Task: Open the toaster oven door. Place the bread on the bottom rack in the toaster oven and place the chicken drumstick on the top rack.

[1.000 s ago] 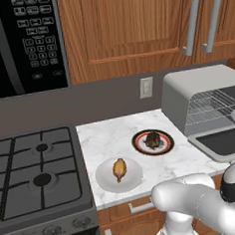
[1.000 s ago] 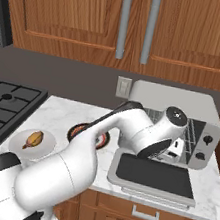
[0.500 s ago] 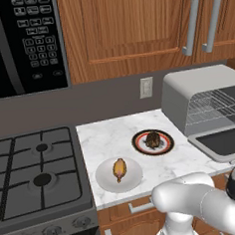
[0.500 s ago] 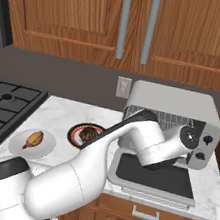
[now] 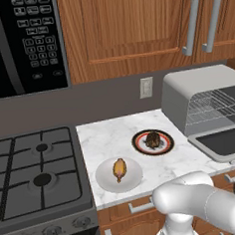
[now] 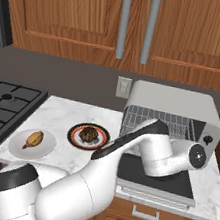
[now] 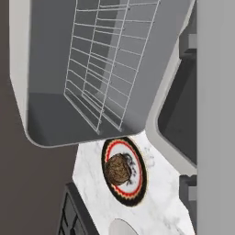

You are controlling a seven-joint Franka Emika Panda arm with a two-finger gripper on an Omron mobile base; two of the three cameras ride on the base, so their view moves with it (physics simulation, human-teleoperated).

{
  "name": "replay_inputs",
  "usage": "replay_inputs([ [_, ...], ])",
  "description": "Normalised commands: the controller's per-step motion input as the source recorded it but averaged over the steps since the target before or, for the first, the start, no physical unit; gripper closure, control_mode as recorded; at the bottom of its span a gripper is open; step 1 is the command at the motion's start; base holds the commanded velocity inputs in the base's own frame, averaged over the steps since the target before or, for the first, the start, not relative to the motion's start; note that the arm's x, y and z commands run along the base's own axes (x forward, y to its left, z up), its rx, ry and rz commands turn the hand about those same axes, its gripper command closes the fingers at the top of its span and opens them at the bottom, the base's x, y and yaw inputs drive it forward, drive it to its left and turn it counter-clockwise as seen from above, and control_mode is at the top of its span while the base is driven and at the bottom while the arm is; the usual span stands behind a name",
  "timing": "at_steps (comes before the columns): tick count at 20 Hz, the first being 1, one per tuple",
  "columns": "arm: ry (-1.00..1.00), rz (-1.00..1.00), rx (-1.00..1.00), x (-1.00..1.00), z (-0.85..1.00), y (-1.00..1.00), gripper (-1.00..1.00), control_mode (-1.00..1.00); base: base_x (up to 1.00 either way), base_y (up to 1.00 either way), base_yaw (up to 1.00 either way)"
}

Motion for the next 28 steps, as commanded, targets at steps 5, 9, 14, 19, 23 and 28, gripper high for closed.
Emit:
replay_inputs([
  [5,-0.13,0.00,0.05,0.14,-0.10,0.01,-1.00,-1.00,0.00,0.00,0.00],
  [9,-0.12,-0.05,0.08,0.12,-0.18,0.00,-1.00,-1.00,0.00,0.00,0.00],
  [14,-0.05,0.00,0.13,0.12,-0.10,-0.07,-1.00,-1.00,0.00,0.00,0.00],
  [19,-0.06,-0.06,0.09,0.11,-0.15,-0.03,-1.00,-1.00,0.00,0.00,0.00],
  [23,-0.09,-0.11,0.03,0.21,-0.12,-0.01,-1.00,-1.00,0.00,0.00,0.00],
  [28,-0.13,-0.16,0.00,0.25,-0.09,0.00,-1.00,-1.00,0.00,0.00,0.00],
])
